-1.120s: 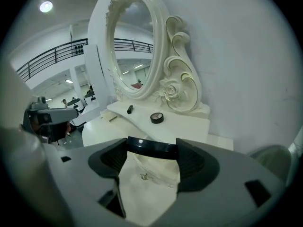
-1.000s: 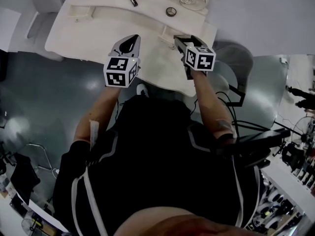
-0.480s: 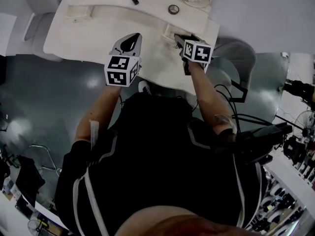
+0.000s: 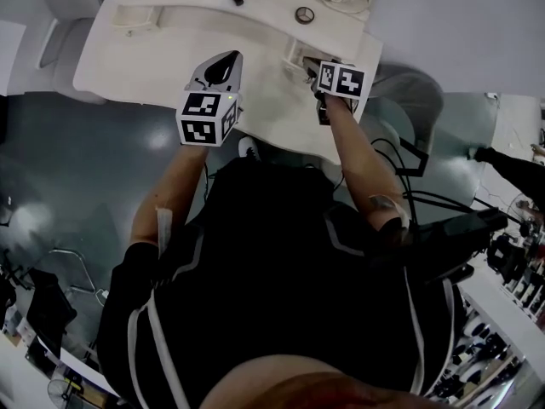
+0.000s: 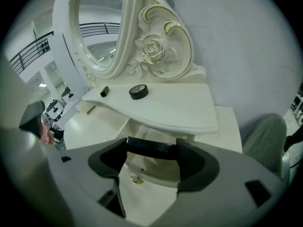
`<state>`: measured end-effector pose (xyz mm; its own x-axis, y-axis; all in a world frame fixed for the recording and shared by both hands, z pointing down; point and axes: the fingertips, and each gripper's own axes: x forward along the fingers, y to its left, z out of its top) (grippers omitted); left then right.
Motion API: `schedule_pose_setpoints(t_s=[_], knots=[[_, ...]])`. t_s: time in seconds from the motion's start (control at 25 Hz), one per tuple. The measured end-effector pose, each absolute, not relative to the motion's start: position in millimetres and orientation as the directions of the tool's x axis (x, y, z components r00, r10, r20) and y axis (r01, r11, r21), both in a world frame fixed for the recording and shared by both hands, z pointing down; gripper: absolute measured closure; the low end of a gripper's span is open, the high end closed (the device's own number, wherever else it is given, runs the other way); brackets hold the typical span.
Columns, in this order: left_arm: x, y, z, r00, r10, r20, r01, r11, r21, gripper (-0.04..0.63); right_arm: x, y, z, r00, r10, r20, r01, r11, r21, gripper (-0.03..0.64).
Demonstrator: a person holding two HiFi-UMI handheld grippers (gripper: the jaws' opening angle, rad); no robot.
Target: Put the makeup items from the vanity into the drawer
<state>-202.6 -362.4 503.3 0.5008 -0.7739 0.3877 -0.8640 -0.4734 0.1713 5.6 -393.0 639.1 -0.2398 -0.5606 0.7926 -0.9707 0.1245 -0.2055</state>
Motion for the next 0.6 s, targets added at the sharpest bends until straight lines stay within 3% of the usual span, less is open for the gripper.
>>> schedule_pose_setpoints(t_s=[0.6], knots=[[-200.4,-367.3,498.4,0.521,-0.767,0.375,-0.852,-0.495,0.171,0.592,3.0,-395.1,651.1,-0.173,-0.465,0.868,-0.983,0.131,-0.126,0.284]])
